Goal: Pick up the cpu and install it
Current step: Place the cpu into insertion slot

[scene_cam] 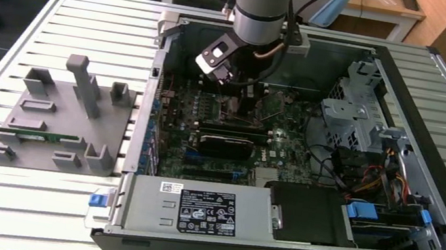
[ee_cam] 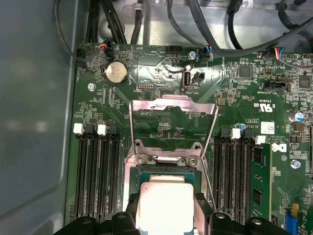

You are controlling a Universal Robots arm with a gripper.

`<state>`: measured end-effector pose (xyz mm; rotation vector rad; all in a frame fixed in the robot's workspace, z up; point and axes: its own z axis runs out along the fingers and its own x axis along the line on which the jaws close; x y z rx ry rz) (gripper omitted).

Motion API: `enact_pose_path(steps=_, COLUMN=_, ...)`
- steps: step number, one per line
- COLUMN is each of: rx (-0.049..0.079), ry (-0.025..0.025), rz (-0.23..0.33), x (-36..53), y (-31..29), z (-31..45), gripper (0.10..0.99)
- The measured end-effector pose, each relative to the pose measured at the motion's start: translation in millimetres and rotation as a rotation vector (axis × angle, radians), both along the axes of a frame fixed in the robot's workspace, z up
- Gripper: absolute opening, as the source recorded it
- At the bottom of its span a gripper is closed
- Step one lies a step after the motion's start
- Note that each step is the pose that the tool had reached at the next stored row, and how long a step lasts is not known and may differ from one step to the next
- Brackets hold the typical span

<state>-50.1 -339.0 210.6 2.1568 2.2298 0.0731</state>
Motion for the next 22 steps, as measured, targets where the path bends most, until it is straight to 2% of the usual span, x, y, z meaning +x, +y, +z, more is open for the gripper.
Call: enact_pose_path(steps=22, rx=0.002, ry=0.0001, rz=-0.008, x=0.0, y=0.0, z=-9.7, gripper=0.525)
